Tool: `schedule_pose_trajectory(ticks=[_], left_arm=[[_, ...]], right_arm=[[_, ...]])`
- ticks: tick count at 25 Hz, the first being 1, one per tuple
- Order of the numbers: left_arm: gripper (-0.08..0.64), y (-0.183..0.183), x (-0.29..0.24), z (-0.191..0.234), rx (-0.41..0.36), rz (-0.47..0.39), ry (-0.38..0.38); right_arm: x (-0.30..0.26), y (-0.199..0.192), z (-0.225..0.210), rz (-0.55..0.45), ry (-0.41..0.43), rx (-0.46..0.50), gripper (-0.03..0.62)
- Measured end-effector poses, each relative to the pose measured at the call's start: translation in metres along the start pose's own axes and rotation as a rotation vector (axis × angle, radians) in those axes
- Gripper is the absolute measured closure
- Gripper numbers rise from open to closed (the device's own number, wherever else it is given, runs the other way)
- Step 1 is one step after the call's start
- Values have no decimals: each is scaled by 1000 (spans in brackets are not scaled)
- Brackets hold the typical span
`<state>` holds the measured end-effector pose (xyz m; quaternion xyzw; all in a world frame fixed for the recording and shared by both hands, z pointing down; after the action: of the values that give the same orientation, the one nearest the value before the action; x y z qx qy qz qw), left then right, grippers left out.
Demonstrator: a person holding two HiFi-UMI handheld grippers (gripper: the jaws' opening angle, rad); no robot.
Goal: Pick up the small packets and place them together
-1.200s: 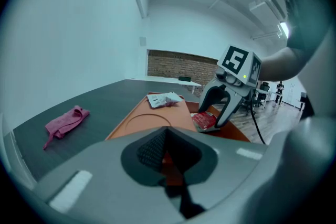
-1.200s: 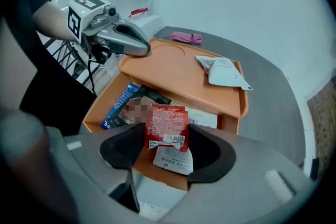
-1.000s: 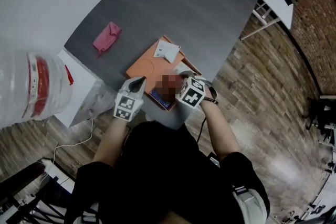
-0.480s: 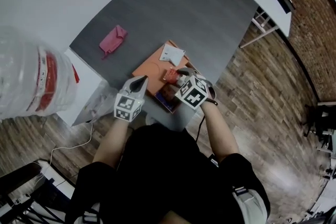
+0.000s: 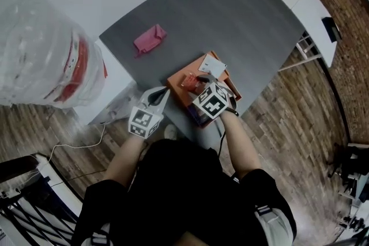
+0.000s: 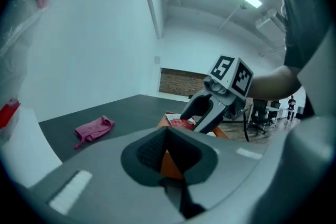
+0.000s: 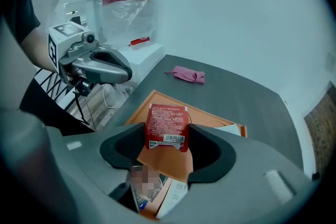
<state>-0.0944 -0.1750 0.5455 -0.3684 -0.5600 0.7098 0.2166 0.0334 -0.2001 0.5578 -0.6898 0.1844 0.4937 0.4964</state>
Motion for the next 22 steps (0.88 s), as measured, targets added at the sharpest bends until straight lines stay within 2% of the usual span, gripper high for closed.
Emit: schedule_pose_trajectory(ticks=[8,15,17,22], left_arm=[[560,-7,13,3,38,27,-24],[560,-9,10,0,33,56,-51],[560,-9,9,1,27,61,-56],[560,-7,3,0,23,65,-71]], right_arm=[[-19,14,1,9,3,35,328],[-25,12,-2,-11,-2,39,316],[-26,12,-2,-18,-5,37,295],[-17,7,-4,-37,-11,13,296]])
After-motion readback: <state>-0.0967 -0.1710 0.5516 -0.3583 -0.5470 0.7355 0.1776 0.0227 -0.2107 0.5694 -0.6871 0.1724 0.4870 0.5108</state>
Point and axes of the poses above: the fingertips, and each gripper's own axes: x backward along the fingers, z to its left, y out of its top, the point moved 4 cm from there along x, backward along the fingers, and after that the axes turned 7 degrees about y, right-handed, at the moved point
